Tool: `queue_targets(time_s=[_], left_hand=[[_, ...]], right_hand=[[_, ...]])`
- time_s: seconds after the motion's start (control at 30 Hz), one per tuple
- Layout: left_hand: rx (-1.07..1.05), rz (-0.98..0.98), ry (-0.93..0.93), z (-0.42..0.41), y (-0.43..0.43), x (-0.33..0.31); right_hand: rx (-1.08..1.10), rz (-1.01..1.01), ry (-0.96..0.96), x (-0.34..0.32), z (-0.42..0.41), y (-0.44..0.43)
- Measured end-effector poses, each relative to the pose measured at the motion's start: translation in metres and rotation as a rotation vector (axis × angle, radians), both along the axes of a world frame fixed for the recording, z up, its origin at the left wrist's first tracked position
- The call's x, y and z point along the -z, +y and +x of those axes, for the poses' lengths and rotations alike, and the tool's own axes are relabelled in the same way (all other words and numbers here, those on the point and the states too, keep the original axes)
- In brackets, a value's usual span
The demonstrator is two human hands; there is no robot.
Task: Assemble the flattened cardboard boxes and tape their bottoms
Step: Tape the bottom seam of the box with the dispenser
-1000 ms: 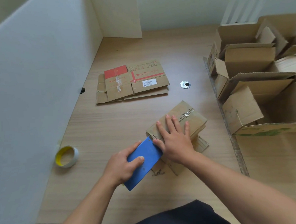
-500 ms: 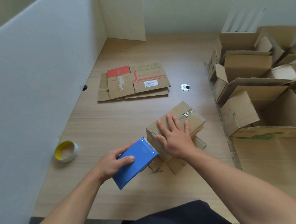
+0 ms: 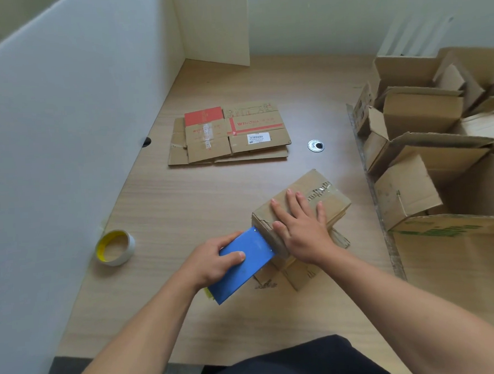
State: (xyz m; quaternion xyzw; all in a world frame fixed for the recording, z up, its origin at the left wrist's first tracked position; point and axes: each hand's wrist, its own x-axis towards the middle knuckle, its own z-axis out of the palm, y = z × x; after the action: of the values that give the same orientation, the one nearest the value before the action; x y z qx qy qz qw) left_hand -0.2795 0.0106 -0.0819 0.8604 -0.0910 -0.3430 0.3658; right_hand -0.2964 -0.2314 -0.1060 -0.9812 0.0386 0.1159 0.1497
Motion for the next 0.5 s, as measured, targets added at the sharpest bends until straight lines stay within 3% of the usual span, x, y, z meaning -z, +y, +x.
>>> queue_targets(time_s=[0.07,0.2,0.3,0.5], left_hand=[[0.13,0.213,-0.101,-0.003,-0.006,0.01],[-0.051,0.136,-0.105,-0.013,-0.004,0.023],[-0.07,0.139,-0.129,-0.007,-0.006,0.022],[-0.053,0.21,-0.273,0.004,0.005,0.013]], right_hand=[[0.002,0.013,0.002,-0.002,0.0,-0.001],[0.005,0.063,-0.019,-0.005,0.003,-0.001],[-0.016,0.076,-0.029,-0.004,-0.004,-0.005],[-0.071,-0.106,-0.024,-0.006,-0.003,0.004]])
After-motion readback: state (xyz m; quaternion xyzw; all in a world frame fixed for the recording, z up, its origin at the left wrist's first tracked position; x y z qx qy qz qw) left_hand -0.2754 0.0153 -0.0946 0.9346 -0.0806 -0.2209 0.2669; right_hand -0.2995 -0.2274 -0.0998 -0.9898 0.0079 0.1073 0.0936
